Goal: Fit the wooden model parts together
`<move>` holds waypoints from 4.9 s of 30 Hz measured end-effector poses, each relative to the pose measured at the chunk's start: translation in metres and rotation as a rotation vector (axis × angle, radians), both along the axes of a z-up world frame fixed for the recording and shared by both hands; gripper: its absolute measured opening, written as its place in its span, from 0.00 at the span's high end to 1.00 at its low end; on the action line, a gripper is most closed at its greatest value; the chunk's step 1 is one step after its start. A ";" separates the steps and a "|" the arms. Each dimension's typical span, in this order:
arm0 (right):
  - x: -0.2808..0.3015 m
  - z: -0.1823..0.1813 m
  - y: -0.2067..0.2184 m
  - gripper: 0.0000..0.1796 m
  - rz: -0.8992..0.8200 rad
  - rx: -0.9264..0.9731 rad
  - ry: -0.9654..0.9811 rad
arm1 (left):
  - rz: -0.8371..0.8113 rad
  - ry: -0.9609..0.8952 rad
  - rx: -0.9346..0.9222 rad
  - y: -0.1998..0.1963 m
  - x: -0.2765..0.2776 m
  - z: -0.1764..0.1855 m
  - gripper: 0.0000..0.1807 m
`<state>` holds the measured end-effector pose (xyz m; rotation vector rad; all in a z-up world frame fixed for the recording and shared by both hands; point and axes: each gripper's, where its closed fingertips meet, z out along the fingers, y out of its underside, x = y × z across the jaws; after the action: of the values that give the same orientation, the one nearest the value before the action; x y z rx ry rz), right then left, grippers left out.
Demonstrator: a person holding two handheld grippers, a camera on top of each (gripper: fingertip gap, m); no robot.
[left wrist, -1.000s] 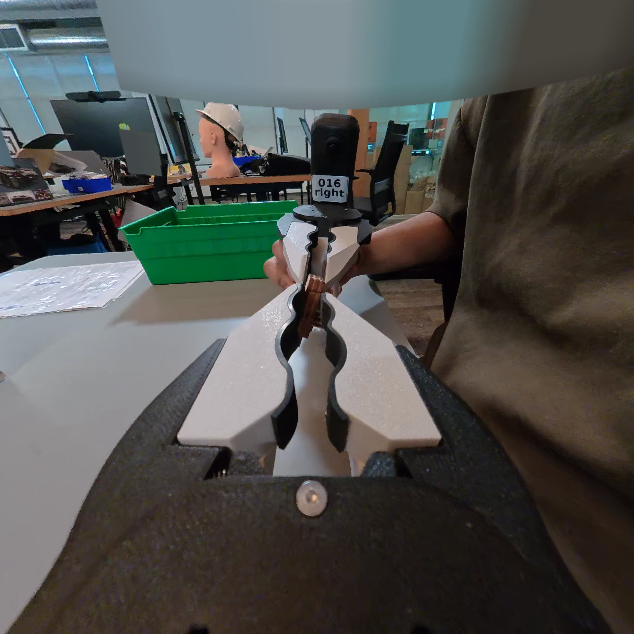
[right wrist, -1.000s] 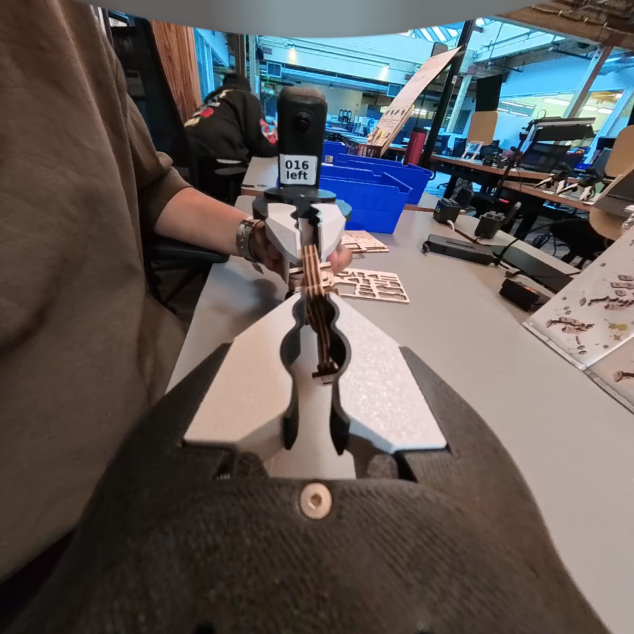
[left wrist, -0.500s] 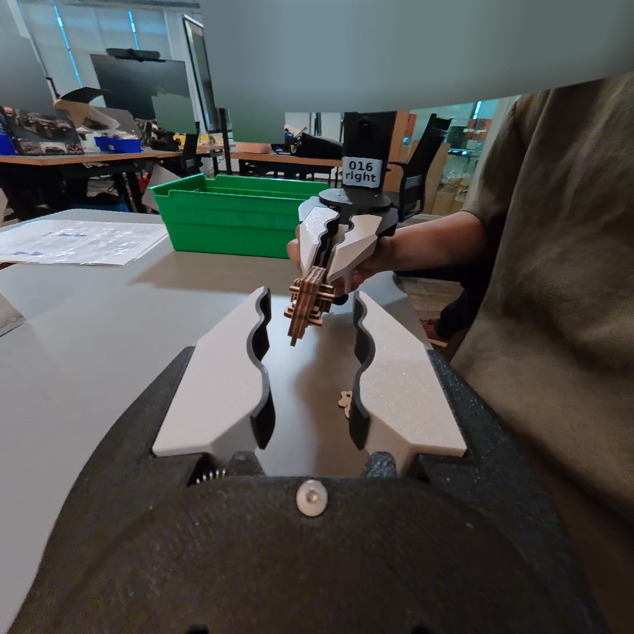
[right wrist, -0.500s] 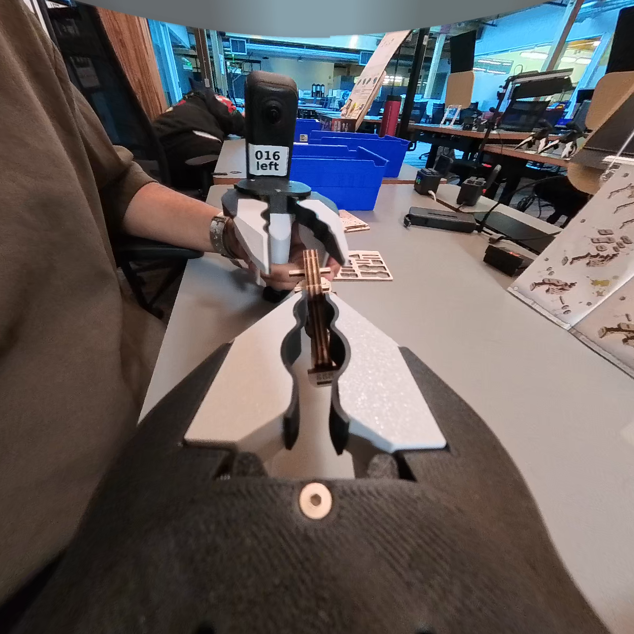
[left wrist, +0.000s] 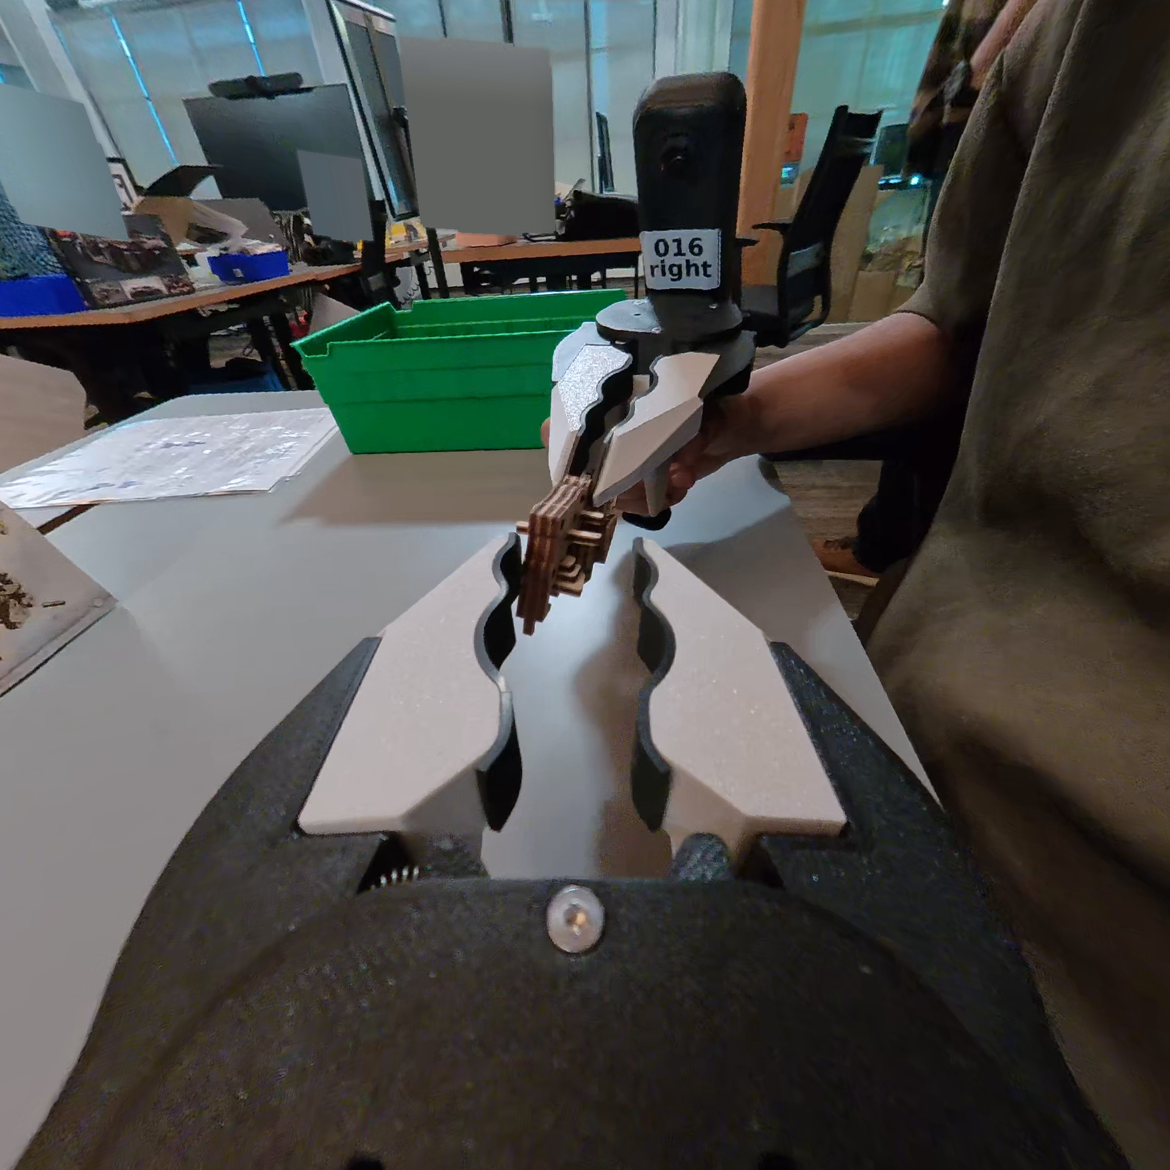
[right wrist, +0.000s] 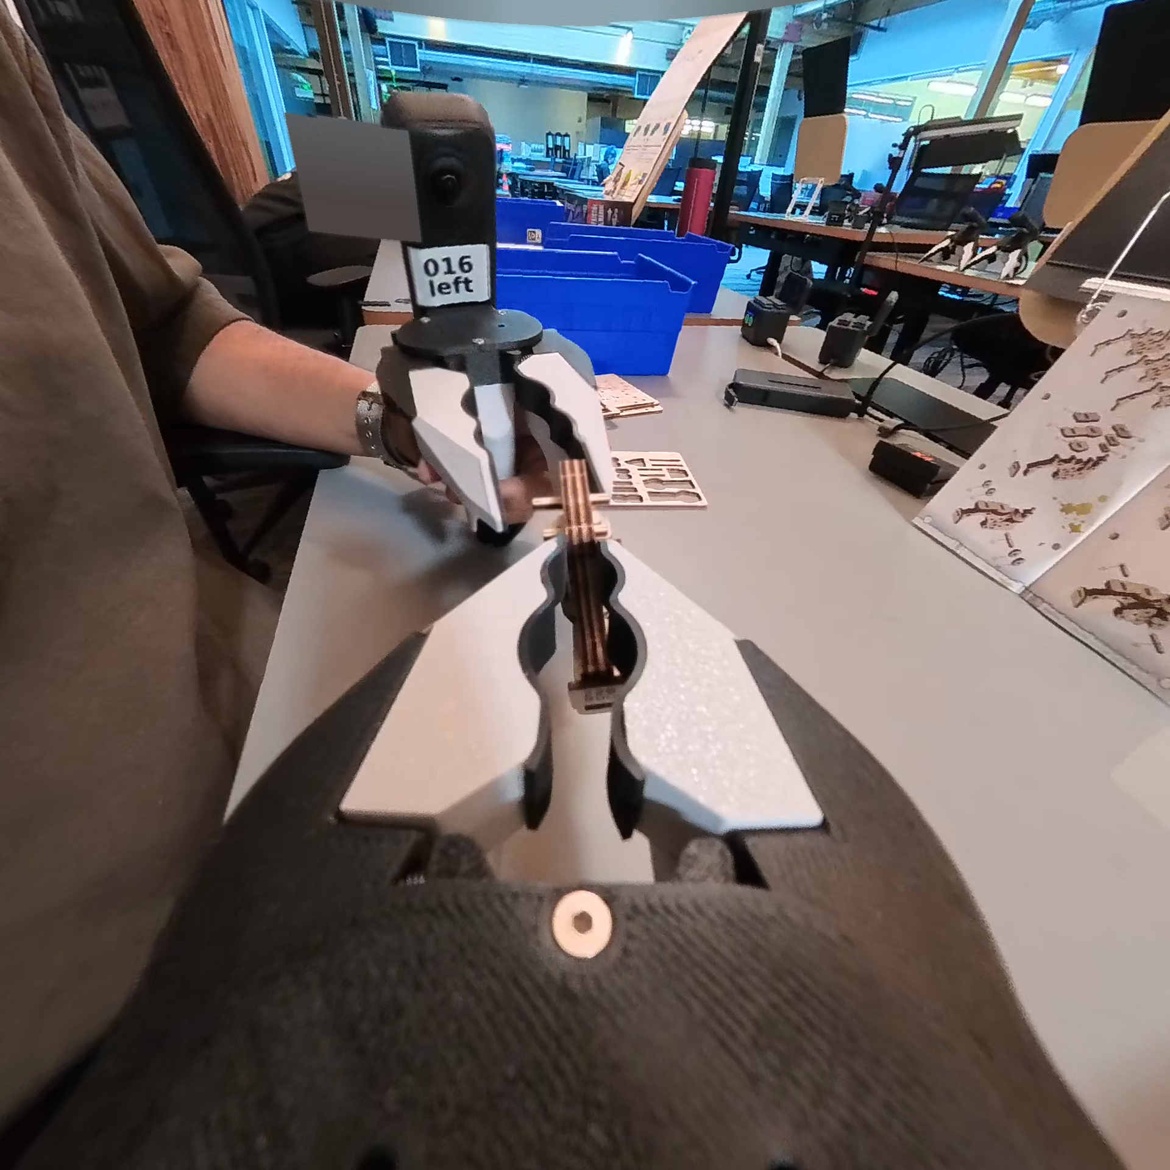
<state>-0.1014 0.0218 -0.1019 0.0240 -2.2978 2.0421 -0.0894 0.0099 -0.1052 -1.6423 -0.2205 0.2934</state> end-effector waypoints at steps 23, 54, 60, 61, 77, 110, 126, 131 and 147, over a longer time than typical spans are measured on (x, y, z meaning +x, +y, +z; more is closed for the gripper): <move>0.001 0.001 0.000 0.96 0.006 -0.011 -0.029 | 0.023 -0.035 0.009 -0.001 -0.006 0.003 0.90; -0.001 -0.003 0.001 0.96 0.016 0.017 -0.085 | 0.029 0.007 -0.027 0.001 -0.005 -0.003 0.89; 0.001 -0.003 0.001 0.96 0.033 0.012 -0.108 | -0.049 -0.046 -0.011 0.003 0.004 -0.003 0.82; 0.001 -0.003 0.001 0.96 0.036 0.012 -0.111 | -0.066 -0.057 -0.009 0.003 0.006 -0.003 0.80; 0.001 -0.001 0.003 0.96 0.059 0.000 -0.152 | -0.043 -0.143 0.029 0.002 -0.002 0.001 0.90; -0.004 -0.002 0.006 0.96 0.051 -0.004 -0.173 | -0.006 -0.238 0.043 -0.002 -0.012 -0.004 0.97; 0.001 0.011 0.005 0.96 0.109 -0.107 -0.349 | -0.071 -0.267 0.120 0.003 -0.001 0.002 0.88; 0.000 0.016 0.006 0.96 0.113 -0.137 -0.376 | -0.085 -0.279 0.149 0.003 0.000 0.004 0.88; 0.001 0.020 0.007 0.96 0.143 -0.171 -0.447 | -0.147 -0.368 0.252 -0.001 0.002 0.015 0.87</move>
<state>-0.1004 0.0287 -0.0816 -0.3186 -2.4001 2.5295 -0.0874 0.0087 -0.0899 -1.4428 -0.3957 -0.1475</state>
